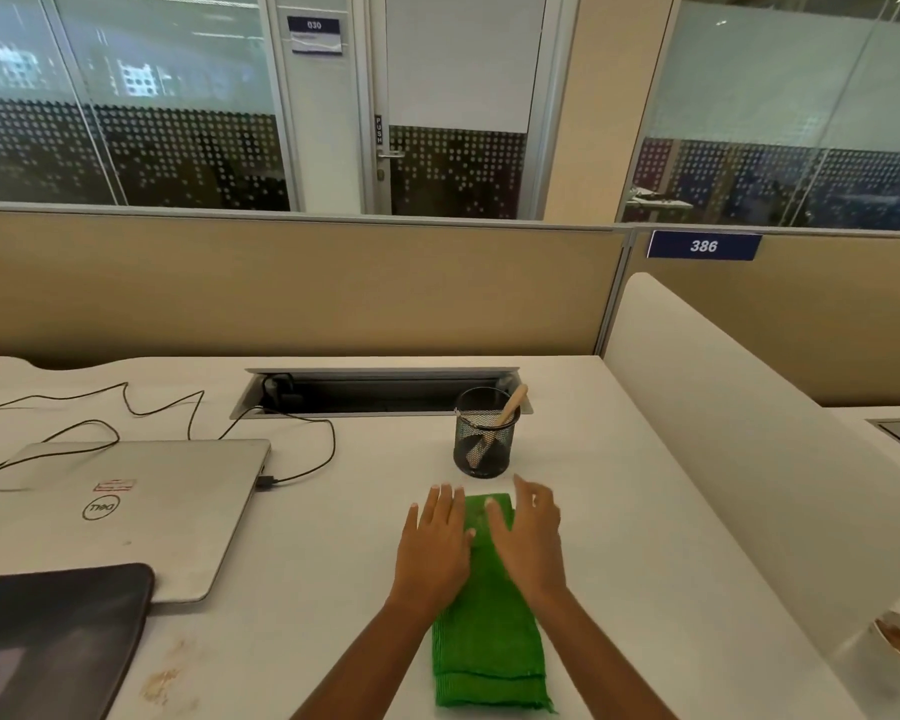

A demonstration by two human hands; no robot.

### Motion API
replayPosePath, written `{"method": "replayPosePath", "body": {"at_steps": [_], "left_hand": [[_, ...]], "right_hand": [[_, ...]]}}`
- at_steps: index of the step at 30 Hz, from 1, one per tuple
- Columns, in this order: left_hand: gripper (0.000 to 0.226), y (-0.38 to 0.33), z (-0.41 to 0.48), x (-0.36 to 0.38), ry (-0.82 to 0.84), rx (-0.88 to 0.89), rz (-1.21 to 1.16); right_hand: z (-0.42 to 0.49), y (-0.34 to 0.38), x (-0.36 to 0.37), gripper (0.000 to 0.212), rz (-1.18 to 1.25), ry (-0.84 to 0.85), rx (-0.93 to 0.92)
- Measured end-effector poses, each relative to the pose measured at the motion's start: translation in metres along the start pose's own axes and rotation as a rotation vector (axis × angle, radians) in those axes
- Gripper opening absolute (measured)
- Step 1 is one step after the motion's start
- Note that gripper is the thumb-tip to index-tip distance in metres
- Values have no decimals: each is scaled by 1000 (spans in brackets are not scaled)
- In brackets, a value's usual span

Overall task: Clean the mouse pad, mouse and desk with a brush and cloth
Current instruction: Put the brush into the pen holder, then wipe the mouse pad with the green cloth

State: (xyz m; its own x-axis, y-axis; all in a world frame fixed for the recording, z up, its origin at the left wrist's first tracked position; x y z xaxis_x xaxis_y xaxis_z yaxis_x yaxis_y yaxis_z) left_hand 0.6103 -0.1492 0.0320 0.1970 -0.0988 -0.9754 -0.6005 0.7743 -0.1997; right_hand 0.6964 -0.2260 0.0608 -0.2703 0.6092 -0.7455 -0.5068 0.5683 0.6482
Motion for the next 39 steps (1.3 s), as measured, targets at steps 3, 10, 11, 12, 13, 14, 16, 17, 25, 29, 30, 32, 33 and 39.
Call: {"method": "replayPosePath", "body": {"at_steps": [3,10,11,12,13,14,16,17,25,29,30,32,33,39], "left_hand": [[50,3,-15,5,1,-23,-14],[52,11,-49,10,-34,-75,-27],[53,12,-53,9,-42,-78,-29],[54,13,-57,8,-50,-82,-29],[55,14,-61,7,-56,-87,-25],[55,16,-65,6,-60,-92,-19],[53,21,-73,4,-62,-109,-13],[54,24,-77,3,-60,-119,-13],[62,64,-107,-13,-116,-192,1],[60,89,-118,-23,-142,-204,8],[60,96,-121,-26,-150,-202,11],[58,108,-127,-35,-171,-187,4],[56,115,-130,-40,-187,-174,-10],[42,166,-162,-77,-239,-210,-429]], "right_hand": [[-24,1,15,57,-169,99,-37],[-49,2,34,69,-354,245,-13],[-52,2,36,72,-367,255,-4],[-54,2,37,76,-380,264,4],[-55,2,39,80,-399,271,8],[-57,2,40,84,-420,275,8],[-58,3,41,91,-456,283,6],[-58,4,41,93,-464,286,5],[-55,17,29,76,-340,273,-17],[-63,39,23,74,-180,216,-5],[-67,48,23,74,-130,205,-2],[-77,68,26,73,-33,189,-3],[-82,79,29,73,10,184,-7],[-131,151,61,73,197,191,-40]]}}
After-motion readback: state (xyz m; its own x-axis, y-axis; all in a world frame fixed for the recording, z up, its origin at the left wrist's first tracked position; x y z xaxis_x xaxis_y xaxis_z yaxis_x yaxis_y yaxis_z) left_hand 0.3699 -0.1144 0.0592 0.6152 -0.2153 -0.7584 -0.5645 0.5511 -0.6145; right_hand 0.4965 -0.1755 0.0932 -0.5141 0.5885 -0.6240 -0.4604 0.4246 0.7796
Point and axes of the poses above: each hand's wrist, its own z-axis towards the middle knuckle, its own x-axis out of the palm, y = z × x, the point moved 6 cm from there along z, towards the middle knuckle, and after that the axes turned 6 degrees about -y, right-handed, at the moved point
